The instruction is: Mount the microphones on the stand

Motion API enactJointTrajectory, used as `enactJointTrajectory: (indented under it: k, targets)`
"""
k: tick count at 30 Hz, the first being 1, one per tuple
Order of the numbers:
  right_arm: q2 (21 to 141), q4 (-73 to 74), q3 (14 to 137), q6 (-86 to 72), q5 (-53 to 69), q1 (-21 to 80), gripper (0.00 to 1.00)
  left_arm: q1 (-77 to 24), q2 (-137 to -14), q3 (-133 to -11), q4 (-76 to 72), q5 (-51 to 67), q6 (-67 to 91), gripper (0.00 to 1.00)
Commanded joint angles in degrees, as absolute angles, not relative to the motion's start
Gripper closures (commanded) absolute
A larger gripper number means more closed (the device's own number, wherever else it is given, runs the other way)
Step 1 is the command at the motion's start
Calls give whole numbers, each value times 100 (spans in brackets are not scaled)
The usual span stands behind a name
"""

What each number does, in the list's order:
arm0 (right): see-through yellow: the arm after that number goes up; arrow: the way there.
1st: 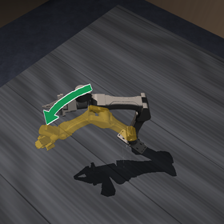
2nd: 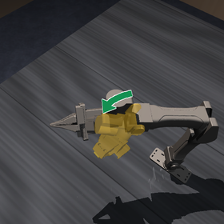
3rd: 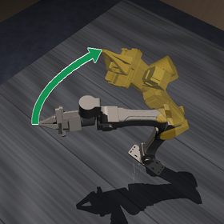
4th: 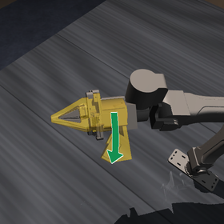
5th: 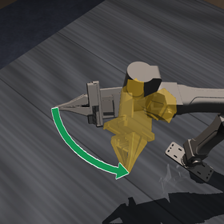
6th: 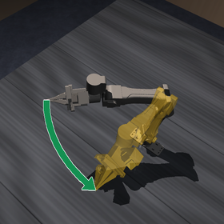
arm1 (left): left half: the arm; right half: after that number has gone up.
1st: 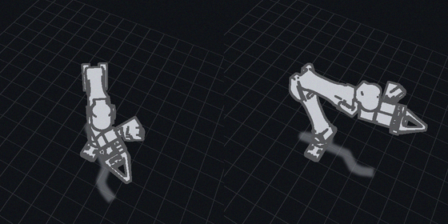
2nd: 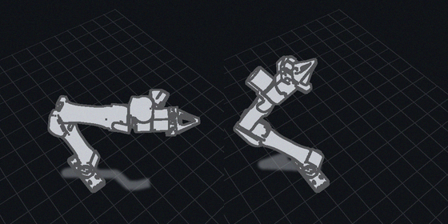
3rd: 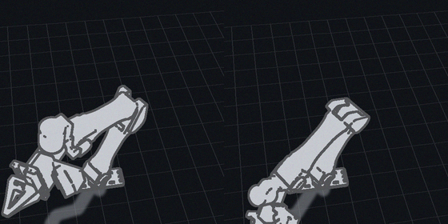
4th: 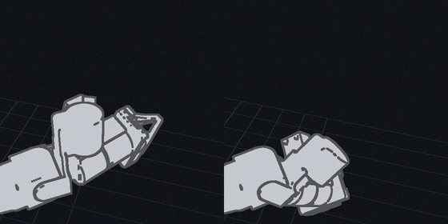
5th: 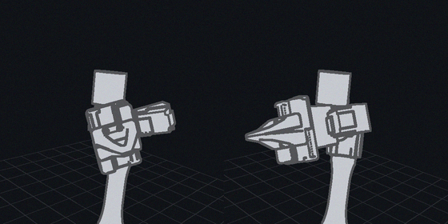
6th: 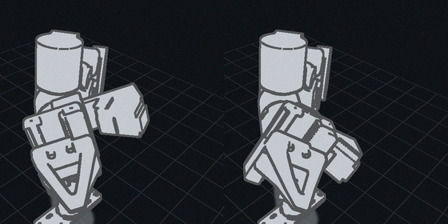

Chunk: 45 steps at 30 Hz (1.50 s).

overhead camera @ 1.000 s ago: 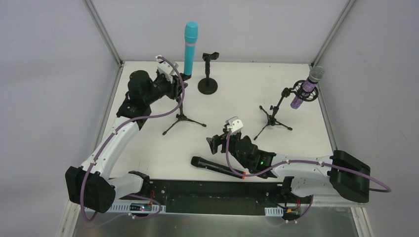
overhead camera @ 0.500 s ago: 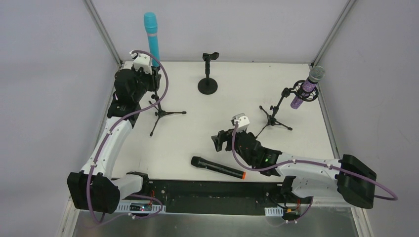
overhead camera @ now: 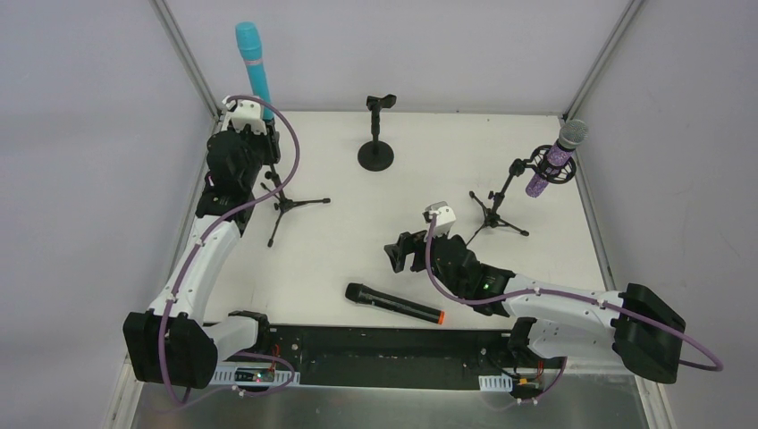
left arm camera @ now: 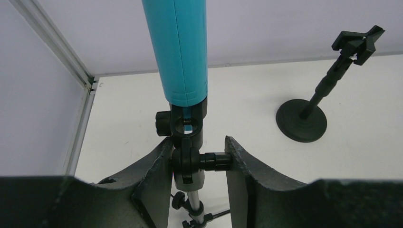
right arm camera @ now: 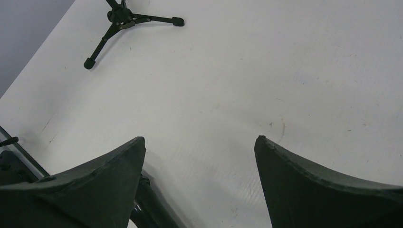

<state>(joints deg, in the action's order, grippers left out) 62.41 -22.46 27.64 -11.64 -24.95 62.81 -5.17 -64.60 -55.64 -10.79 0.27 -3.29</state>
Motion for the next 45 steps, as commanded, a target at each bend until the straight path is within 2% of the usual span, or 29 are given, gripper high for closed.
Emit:
enactJointTrajectory:
  k: [1, 3, 7, 12, 23, 32, 39, 45]
  targets:
    - [6083, -2284, 2958, -1237, -2428, 6238, 12, -484, -6266, -5494, -1685, -420, -418, 100]
    - [6089, -2287, 2970, -1230, -2419, 6233, 12, -483, -6265, -5487, -1697, -396, -412, 96]
    - [6092, -2273, 2987, -1154, -2421, 6222, 12, -483, -6234, -5476, -1684, -315, -522, 70]
    - [6055, -2202, 3032, -1089, -2437, 6206, 12, -488, -6175, -5458, -1705, -412, -552, 49]
    - [6027, -2149, 3066, -1072, -2410, 6200, 11, -484, -6011, -5391, -1805, -653, -612, 21]
    - [6069, -2089, 3135, -1072, -2374, 6184, 11, -484, -5889, -5382, -1832, -544, -601, 14]
    - [6082, -2053, 3155, -1081, -2330, 6178, 11, -499, -5869, -5493, -1672, 256, -512, 1]
    - [6086, -2004, 3163, -1122, -2299, 6162, 11, -823, -5936, -5537, -1652, 1026, -535, 1]
